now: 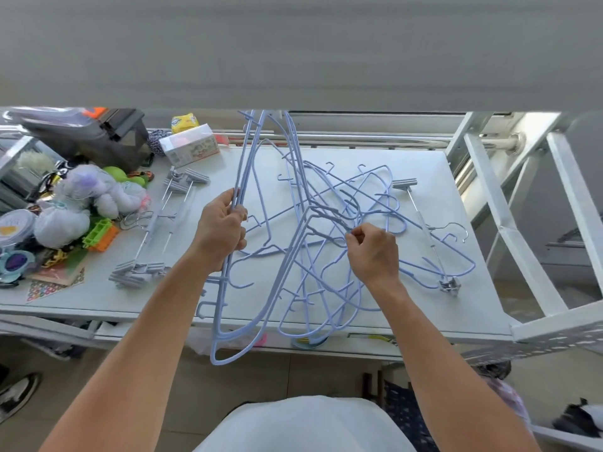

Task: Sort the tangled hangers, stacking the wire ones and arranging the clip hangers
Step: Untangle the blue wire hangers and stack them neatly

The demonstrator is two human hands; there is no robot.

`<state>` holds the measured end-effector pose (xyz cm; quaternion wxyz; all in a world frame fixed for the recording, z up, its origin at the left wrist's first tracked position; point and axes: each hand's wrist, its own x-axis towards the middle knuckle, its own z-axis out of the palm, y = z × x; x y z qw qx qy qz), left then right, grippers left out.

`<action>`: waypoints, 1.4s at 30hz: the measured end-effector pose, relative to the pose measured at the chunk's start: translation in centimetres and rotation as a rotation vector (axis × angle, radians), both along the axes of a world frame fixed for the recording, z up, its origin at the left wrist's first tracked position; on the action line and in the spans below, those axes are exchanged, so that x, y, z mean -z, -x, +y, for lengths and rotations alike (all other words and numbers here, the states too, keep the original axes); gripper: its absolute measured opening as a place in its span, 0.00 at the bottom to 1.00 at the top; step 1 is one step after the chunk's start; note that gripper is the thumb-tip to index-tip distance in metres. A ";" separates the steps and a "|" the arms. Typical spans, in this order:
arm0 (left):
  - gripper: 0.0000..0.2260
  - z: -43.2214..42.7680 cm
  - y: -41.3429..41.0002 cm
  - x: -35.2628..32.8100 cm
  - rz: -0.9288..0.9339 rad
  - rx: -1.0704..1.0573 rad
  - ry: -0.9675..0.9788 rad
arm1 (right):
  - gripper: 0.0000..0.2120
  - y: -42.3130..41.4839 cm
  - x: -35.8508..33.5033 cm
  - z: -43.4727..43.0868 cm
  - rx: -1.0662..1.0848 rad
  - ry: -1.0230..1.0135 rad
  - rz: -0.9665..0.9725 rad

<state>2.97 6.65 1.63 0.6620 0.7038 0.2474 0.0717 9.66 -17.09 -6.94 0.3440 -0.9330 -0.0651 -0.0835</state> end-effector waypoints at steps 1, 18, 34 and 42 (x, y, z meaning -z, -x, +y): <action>0.13 -0.1 0.1 0.1 -0.002 0.000 0.009 | 0.08 0.1 0.0 0.1 0.020 -0.030 0.005; 0.14 6.2 1.9 0.2 -0.195 -0.059 0.644 | 0.12 -1.7 0.1 -3.9 0.351 -0.372 0.332; 0.11 3.1 2.2 9.2 0.031 -0.062 0.683 | 0.07 5.5 -9.1 4.3 -0.132 -0.560 -0.092; 0.31 3.7 2.9 9.5 0.202 -0.036 0.766 | 0.03 6.9 -4.1 4.7 -0.452 -0.178 -0.210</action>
